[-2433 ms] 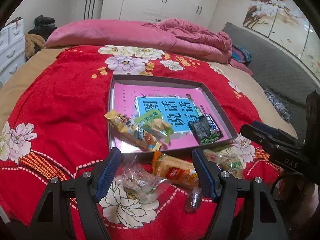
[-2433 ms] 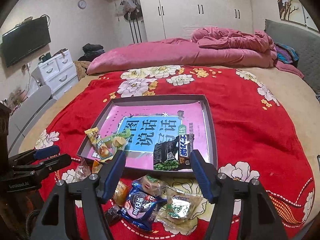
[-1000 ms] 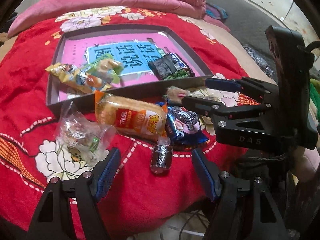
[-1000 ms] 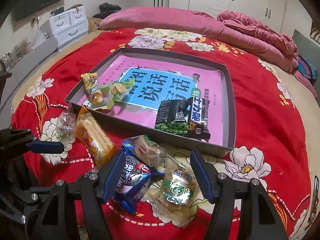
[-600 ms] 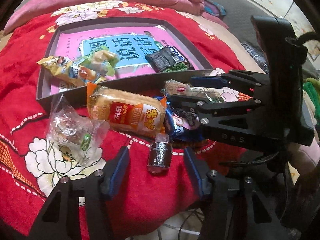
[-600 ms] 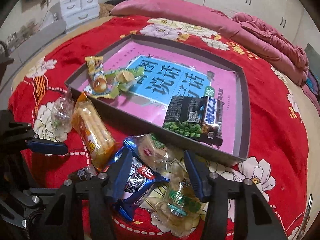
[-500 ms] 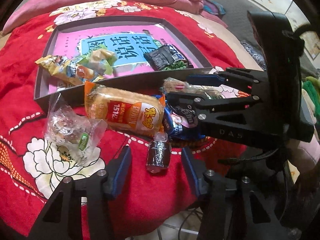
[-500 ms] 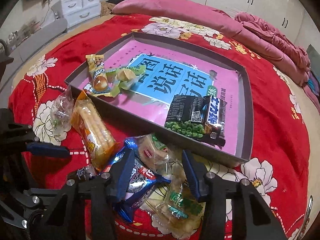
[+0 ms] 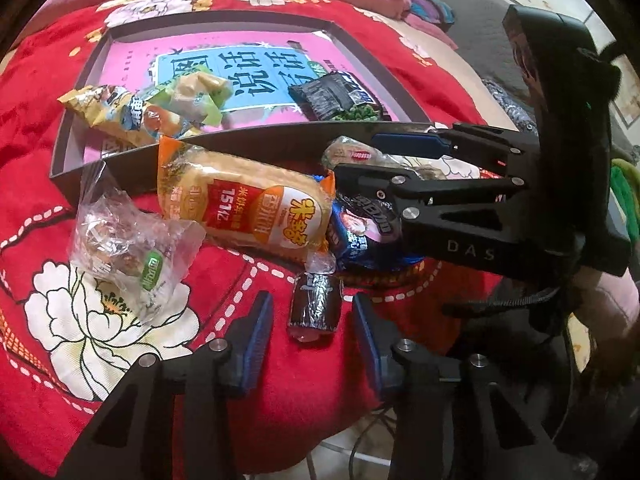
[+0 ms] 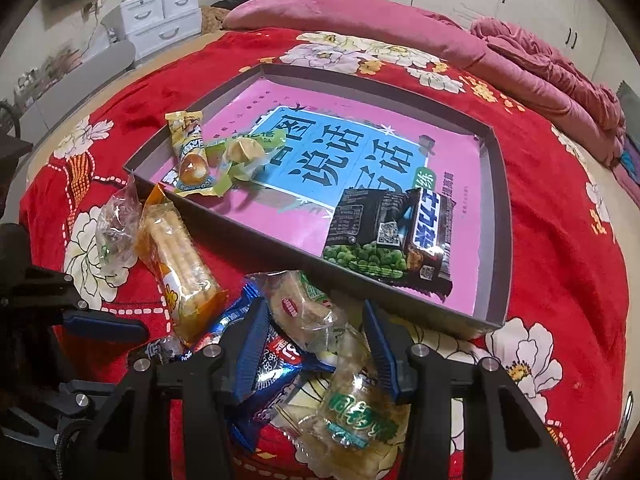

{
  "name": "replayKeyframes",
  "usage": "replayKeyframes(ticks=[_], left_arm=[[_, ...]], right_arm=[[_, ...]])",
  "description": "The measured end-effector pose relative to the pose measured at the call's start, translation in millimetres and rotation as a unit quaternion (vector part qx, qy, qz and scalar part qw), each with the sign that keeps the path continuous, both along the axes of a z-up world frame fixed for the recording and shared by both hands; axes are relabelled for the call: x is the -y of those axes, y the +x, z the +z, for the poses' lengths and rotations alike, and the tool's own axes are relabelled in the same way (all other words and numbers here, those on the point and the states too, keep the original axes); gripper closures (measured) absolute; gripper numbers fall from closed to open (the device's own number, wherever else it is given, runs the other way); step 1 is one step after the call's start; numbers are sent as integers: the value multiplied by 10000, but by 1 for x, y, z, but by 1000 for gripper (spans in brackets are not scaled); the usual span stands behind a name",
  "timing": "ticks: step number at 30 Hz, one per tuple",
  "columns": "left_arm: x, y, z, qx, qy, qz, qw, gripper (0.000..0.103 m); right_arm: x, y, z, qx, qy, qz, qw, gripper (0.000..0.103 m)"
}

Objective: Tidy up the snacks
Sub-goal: 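Grasp the dark brown wrapped candy with the left gripper while the right grasps the clear-wrapped round cake, then carry the brown candy with the left gripper while the right carries the round cake over the tray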

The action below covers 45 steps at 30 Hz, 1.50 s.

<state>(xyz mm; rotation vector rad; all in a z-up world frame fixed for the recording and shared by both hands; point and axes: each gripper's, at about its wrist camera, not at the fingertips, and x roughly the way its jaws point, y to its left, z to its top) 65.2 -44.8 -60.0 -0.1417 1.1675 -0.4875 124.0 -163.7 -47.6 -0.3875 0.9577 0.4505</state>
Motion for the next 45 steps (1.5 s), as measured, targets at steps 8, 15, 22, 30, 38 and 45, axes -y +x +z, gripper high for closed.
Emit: replayKeyframes(ticks=[8,15,22,30,38,45], left_arm=[[-3,5,-3,-60,-161,112,9998,69],[2,7,-4,-36,-188,60,9998,76],[-3,5,7,87,-296,96,9995,76],[-21,-2,28,342,-529,302,9976,76],[-33,-3,46,540,-706,529,9946,76],[-38,1,66,766,-805,642,9917,76]], right_arm=[[-3,6,-9,-89,159,-63,9998,63],[6,4,-2,-118,529,-213,9983,71],[28,1,15,-2,1102,-527,9925,79],[36,1,32,99,1475,-748,9862,79],[43,2,55,261,1959,-859,9765,79],[43,3,64,344,2105,-875,9731,79]])
